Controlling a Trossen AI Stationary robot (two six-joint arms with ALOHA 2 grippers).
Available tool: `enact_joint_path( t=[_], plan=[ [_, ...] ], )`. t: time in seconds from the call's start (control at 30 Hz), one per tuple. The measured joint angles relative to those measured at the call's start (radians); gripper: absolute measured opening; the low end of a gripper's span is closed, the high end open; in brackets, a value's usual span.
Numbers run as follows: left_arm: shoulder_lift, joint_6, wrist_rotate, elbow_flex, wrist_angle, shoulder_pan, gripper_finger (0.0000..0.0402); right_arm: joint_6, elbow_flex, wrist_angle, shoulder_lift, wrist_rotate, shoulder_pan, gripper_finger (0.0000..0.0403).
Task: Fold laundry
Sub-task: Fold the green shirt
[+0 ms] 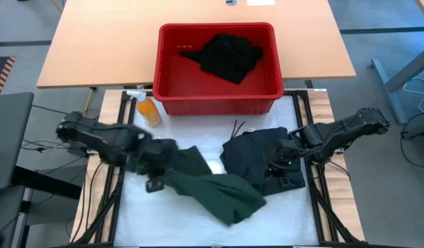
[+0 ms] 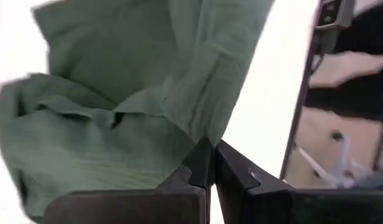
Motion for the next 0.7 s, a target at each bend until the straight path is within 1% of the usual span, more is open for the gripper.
enact_joint_path(
  t=[0.1,0.2,0.27,0.33,0.4,0.53,0.63,0.7],
  plan=[
    [-0.088,-0.113,-0.098,-0.085,0.022,-0.093,0.0,0.079,0.0,0.101,0.008,0.057,0.039,0.007],
    [-0.176,-0.212,-0.148,-0.187,0.05,-0.189,0.0,0.144,-0.016,0.247,0.04,0.122,0.079,0.007],
    [-0.232,-0.248,-0.18,-0.262,0.099,-0.256,0.0,0.147,-0.036,0.385,0.078,0.13,0.099,0.007],
    [-0.281,-0.255,-0.192,-0.346,0.172,-0.323,0.0,0.144,-0.064,0.565,0.13,0.133,0.115,0.007],
    [-0.32,-0.256,-0.197,-0.427,0.236,-0.375,0.0,0.136,-0.075,0.703,0.21,0.162,0.124,0.007],
    [-0.363,-0.279,-0.194,-0.577,0.356,-0.477,0.0,0.178,-0.073,0.896,0.413,0.211,0.122,0.007],
    [-0.368,-0.305,-0.188,-0.659,0.426,-0.551,0.0,0.26,-0.043,0.969,0.565,0.278,0.115,0.0066],
    [-0.368,-0.334,-0.183,-0.704,0.468,-0.595,0.0,0.302,-0.015,1.002,0.653,0.283,0.106,0.0059]
  ],
)
